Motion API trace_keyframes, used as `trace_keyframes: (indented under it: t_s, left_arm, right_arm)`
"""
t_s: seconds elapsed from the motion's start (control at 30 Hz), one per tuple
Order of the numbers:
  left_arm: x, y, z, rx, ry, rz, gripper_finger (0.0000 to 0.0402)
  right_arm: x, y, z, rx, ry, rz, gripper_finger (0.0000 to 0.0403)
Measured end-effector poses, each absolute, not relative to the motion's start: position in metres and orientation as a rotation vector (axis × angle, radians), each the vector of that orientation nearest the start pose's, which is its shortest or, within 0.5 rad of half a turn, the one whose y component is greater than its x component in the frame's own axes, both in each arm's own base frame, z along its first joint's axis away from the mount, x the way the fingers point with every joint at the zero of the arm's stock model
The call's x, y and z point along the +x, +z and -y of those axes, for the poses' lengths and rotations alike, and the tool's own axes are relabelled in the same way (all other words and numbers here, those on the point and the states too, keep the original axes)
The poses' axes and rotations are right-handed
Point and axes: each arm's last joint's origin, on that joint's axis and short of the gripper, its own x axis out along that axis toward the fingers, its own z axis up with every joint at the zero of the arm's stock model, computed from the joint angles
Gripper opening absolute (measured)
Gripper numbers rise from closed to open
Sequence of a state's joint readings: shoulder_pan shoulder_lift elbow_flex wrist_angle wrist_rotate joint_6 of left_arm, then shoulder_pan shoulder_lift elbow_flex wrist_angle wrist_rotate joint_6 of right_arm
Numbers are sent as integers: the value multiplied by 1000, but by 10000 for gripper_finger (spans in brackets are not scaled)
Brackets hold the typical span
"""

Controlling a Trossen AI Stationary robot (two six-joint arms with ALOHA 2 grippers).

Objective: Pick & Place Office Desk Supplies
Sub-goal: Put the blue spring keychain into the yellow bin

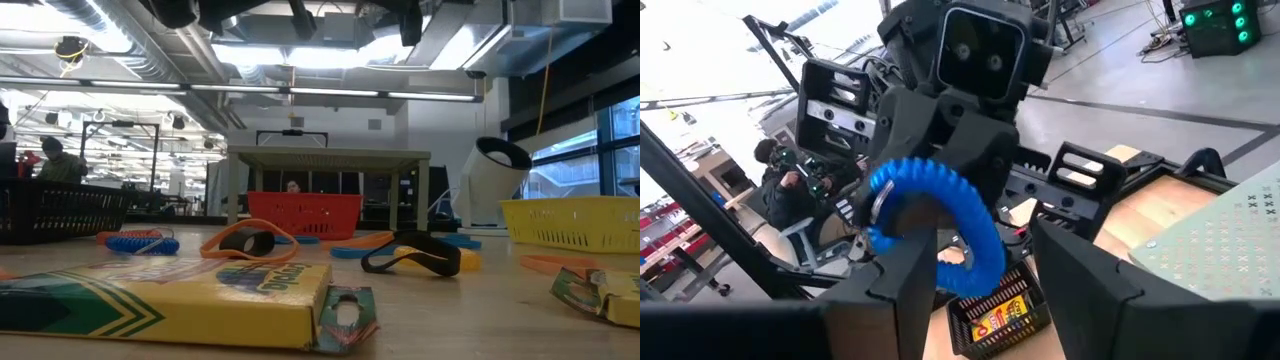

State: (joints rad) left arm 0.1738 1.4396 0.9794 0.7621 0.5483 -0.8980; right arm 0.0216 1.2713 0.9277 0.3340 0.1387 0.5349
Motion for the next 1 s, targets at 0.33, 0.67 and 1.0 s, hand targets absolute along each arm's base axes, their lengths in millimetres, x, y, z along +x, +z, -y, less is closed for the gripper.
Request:
trace_keyframes:
  t_s: [0.33, 0.67, 1.0]
  left_arm:
    - [317, 340, -40, -761, -478, 122, 3]
    - [317, 340, -40, -759, -487, 118, 3]
    - [317, 340, -39, -766, -489, 116, 3]
  right_arm:
    - [294, 323, -2, 535, -126, 2, 138]
    - [301, 323, -3, 516, -104, 60, 72]
    - [301, 324, -3, 513, -81, 67, 47]
